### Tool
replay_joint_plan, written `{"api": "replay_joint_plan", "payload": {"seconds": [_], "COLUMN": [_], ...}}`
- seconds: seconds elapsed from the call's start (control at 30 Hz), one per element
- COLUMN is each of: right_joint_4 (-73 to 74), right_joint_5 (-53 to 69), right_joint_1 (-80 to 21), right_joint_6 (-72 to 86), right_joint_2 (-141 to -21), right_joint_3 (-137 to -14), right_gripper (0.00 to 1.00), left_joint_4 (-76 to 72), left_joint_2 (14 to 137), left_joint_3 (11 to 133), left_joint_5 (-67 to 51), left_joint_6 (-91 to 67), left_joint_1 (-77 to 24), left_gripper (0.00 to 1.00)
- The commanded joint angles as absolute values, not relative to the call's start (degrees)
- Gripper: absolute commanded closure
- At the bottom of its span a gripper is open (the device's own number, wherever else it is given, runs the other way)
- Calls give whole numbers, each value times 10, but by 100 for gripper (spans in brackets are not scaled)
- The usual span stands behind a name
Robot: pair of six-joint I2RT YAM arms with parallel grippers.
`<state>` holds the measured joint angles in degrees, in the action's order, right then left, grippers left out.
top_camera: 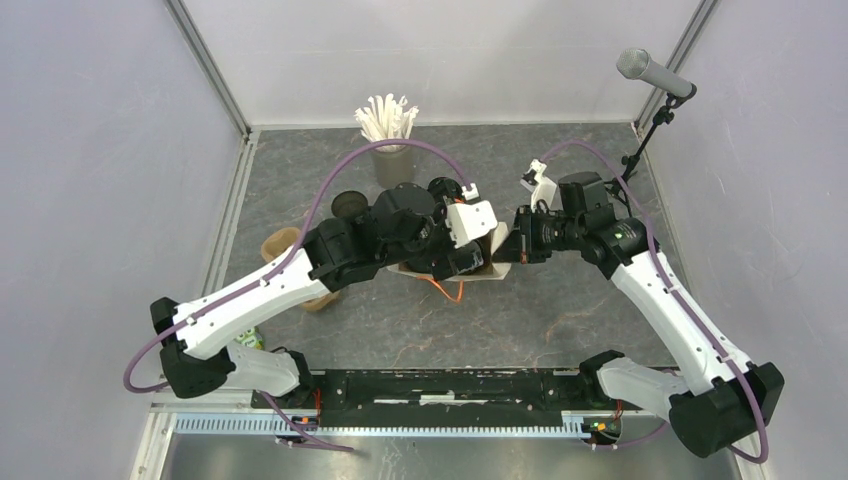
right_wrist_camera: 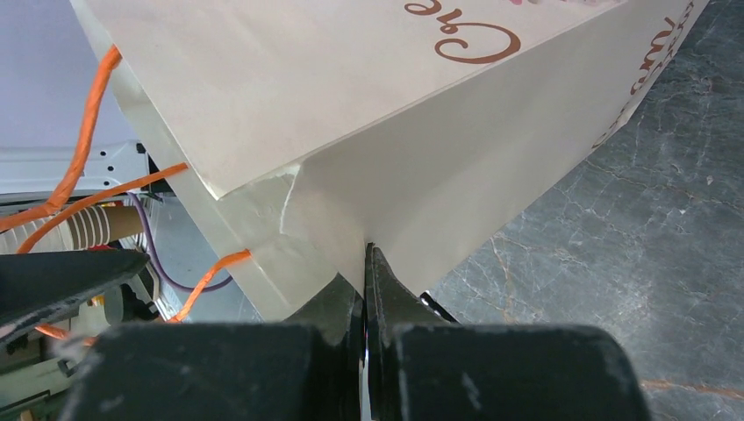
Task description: Pack the takeout coffee
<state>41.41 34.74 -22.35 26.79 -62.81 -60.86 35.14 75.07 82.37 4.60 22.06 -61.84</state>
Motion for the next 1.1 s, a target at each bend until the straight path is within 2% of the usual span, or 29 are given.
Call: {"api": "replay_joint_plan", "payload": {"seconds": [0.0, 0.3, 0.53, 0.77, 0.93, 1.07], "right_joint_4": [426, 427, 429, 436, 427, 419], "right_joint_5": [367, 375, 379, 380, 380, 378], "right_joint_1": [-217, -208, -197, -184, -177, -174], "right_joint_6": [271, 264, 261, 253, 249, 256], "right_joint_2": [-634, -651, -669, -687, -697, -709], "right_joint_3": [-638, -653, -664, -669, -672, -680], "right_gripper": [100, 100, 99, 97, 89, 87], "left_joint_4": [396, 455, 471, 519, 512, 513], "left_joint_2": [764, 762, 761, 785, 778, 775], "left_joint_3": [867, 882, 903, 972, 981, 987], "left_joint_5": [91, 112, 48, 17, 3, 8], "left_joint_6": [185, 187, 153, 100, 82, 59], "left_joint_1": [-620, -619, -605, -541, -522, -511], "left_gripper": [0, 0, 3, 0, 0, 0]}}
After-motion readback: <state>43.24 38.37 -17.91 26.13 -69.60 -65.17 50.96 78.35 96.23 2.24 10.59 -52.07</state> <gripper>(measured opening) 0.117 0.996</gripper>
